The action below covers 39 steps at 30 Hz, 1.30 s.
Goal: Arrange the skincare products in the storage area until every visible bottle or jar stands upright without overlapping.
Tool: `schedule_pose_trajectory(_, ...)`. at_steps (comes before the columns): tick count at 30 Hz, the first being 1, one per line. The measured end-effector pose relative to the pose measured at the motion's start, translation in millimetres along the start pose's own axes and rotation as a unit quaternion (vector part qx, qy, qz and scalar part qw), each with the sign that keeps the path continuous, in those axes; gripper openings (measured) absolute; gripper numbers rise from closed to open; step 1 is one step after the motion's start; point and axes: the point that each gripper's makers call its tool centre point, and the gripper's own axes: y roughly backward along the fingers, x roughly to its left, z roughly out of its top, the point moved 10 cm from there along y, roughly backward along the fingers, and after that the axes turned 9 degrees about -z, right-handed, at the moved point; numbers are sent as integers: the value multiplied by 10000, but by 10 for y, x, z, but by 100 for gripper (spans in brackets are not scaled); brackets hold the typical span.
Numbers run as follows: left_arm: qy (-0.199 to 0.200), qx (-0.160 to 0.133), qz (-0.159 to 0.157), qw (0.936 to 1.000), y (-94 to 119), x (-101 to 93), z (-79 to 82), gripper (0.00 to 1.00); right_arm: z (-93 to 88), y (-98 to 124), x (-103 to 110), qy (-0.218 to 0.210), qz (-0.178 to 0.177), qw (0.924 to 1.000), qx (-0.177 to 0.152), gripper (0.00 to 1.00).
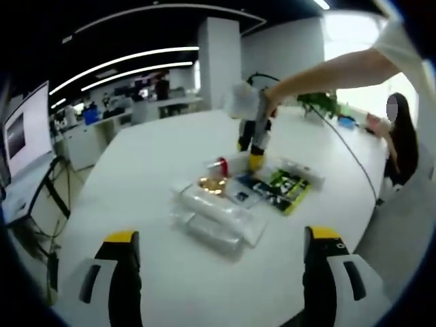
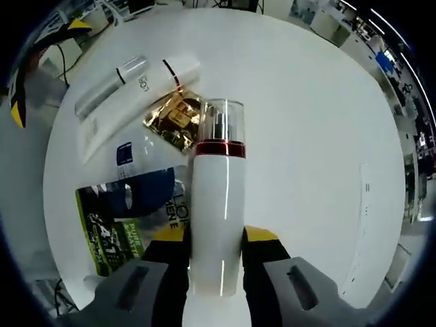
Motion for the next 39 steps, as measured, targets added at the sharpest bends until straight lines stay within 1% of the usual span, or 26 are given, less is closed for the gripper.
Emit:
schedule_pose_trajectory(1, 4, 1, 1, 10000, 0, 4, -2, 93, 0, -1, -13, -56, 30, 10000, 59, 30)
schedule_pose_trajectory(5, 12, 0, -9, 10000, -2, 2, -3, 93, 10, 14, 24, 53, 20, 9998, 184, 30)
schedule_pose_trajectory(6, 19, 13, -2, 10000, -1, 5, -6, 93, 43, -9, -9, 52, 34, 9997, 223, 30)
schedule_pose_trajectory(8, 16, 28, -12, 10000, -5, -1, -8, 93, 50, -8, -17, -3, 77, 9994, 335, 30)
schedule_pose_trajectory(11, 3, 64, -32, 10000, -11, 0, -21, 93, 65, -33, -39, -9, 158, 9992, 374, 30)
schedule_pose_trajectory(12, -3, 68, -33, 10000, -11, 0, -23, 92, 39, -19, -9, 6, 186, 9991, 376, 31)
schedule_pose_trajectory(15, 0, 88, -45, 10000, -13, -6, -25, 92, 50, -31, -19, 63, 201, 9990, 406, 31)
schedule_pose_trajectory(19, -20, 123, -73, 9999, -20, -19, -27, 92, 84, -28, -1, 126, 187, 9983, 542, 32)
schedule_pose_trajectory(21, -14, 133, -88, 9999, -21, -21, -29, 92, 105, -53, -25, 150, 203, 9980, 572, 32)
schedule_pose_trajectory(25, -9, 135, -101, 9999, -18, -21, -32, 92, 111, -38, -4, 221, 207, 9975, 642, 30)
schedule_pose_trajectory(27, 3, 139, -99, 9999, -16, -21, -32, 92, 108, -47, -41, 235, 221, 9977, 598, 29)
schedule_pose_trajectory(28, 4, 129, -87, 9999, -15, -20, -29, 92, 98, -34, -18, 29, 193, 9979, 618, 28)
schedule_pose_trajectory(29, 4, 125, -80, 9999, -14, -15, -30, 92, 100, -28, -5, 97, 187, 9980, 600, 28)
schedule_pose_trajectory(32, 1, 126, -76, 9999, -14, -10, -33, 91, 101, -35, -12, 66, 157, 9981, 588, 27)
schedule_pose_trajectory(35, -37, 143, -85, 9999, -18, -22, -29, 91, 100, -19, 21, 40, 55, 9982, 588, 26)
schedule_pose_trajectory(39, -31, 126, -77, 9999, -16, -18, -27, 91, 49, 4, 55, -123, -42, 9988, 469, 26)
